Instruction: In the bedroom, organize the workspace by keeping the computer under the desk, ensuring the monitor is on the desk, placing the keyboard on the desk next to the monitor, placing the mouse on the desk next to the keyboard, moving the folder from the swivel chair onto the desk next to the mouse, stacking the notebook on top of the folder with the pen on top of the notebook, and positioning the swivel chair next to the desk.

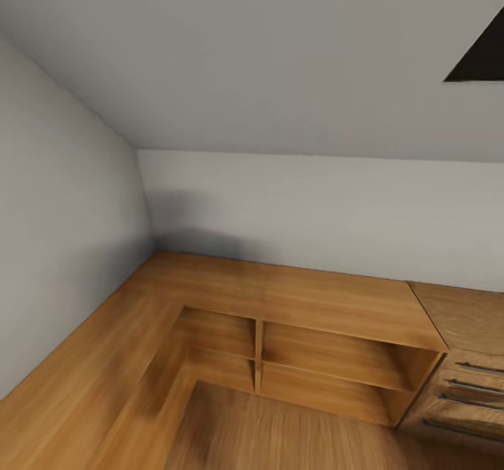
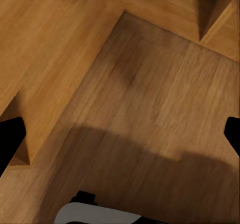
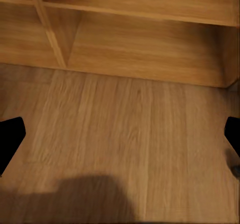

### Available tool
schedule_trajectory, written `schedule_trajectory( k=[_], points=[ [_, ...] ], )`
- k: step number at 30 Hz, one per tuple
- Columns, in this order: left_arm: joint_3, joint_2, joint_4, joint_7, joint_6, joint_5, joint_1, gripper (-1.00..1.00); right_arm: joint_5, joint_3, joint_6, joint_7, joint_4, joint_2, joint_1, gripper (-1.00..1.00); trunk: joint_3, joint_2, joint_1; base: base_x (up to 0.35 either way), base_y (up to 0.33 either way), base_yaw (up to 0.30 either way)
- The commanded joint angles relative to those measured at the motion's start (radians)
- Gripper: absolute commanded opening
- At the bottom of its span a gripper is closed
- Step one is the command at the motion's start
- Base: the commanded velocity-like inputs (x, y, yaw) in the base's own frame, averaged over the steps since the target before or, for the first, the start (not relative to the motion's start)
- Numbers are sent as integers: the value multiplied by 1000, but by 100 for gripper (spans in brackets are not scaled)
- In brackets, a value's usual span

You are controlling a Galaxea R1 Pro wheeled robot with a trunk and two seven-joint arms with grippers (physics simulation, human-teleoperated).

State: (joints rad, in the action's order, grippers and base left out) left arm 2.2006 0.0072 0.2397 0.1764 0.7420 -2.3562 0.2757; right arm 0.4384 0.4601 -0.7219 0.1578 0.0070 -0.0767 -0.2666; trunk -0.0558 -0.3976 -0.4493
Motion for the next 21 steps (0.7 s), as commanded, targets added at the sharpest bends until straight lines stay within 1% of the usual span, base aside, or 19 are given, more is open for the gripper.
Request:
schedule_trajectory(
  k=[1,5,8,13,21],
  points=[
    [8,1,4,9,5,0,2,100,3,8,-2,6,1,0,-1,100,-2,-2,-1,1,1,-295],
    [8,1,4,9,6,0,2,100,3,9,-2,6,1,0,-1,100,-2,-2,-1,7,0,-297],
    [8,1,5,8,6,0,2,100,3,8,-2,6,1,0,-1,100,-2,-2,-1,139,20,-298],
    [8,0,4,9,7,0,2,100,3,9,-2,6,1,0,-1,100,-2,-2,-1,255,56,-299],
    [8,0,4,9,7,0,2,100,3,9,-2,6,1,0,-1,100,-2,-2,-1,313,24,-299]
  ],
)
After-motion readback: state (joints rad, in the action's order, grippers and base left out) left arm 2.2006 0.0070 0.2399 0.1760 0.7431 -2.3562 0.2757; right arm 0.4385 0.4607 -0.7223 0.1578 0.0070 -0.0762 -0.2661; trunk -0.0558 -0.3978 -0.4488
